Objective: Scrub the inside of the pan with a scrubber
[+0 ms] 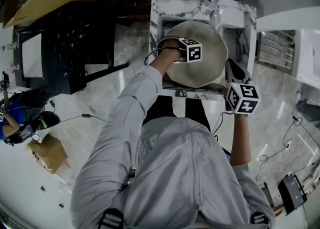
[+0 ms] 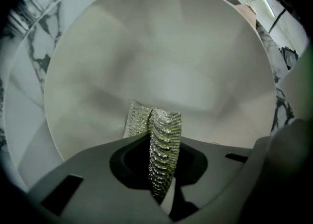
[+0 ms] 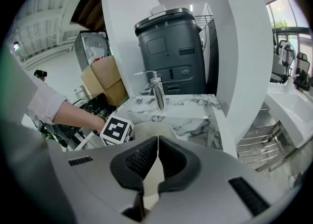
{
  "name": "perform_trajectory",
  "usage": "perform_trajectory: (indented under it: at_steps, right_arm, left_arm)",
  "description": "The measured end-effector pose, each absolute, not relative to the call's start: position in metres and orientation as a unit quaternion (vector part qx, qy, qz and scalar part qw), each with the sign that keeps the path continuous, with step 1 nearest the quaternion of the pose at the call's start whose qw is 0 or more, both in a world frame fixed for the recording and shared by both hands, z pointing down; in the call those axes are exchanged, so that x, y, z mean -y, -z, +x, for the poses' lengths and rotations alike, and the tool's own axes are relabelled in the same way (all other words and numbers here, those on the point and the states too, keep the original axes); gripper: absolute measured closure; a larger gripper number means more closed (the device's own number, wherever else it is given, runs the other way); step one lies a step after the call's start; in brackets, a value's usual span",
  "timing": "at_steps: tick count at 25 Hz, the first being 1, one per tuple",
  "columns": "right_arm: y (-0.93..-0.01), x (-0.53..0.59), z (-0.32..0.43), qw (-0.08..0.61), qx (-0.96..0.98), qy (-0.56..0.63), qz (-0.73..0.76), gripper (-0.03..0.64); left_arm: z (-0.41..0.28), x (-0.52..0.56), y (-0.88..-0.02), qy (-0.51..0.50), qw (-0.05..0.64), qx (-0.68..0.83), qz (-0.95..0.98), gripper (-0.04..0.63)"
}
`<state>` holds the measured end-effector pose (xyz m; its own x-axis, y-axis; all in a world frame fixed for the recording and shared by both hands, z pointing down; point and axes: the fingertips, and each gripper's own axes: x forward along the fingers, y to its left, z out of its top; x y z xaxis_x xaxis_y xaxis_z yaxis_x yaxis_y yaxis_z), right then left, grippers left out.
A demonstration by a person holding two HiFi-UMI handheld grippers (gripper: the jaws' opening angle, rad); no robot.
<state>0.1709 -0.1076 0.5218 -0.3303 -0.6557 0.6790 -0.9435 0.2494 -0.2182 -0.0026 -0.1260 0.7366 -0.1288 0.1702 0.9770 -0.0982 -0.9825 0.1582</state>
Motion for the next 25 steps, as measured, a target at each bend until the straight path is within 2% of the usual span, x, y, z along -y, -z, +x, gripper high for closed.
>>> perform_trajectory:
  at_steps: [8, 21, 25]
  right_arm:
    - [-0.530, 0.099, 0.181, 0.236, 0.748, -0.317, 0.533, 0.580]
    - [-0.528, 0.099, 0.187, 0.238, 0.745, -0.316, 0.537, 0.580]
    - [-0.526, 0.098, 0.184, 0.238, 0.746, -0.314, 0.536, 0.580]
  left_arm:
    - [0.040, 0.154, -0.741, -0.664, 0.147, 0.066, 0.730, 0.529]
    - [0.112, 0.142, -0.723, -0.613, 0.066, 0.032, 0.787, 0.529]
    - [0.125, 0.118, -0.716, -0.595, 0.080, 0.002, 0.800, 0.529]
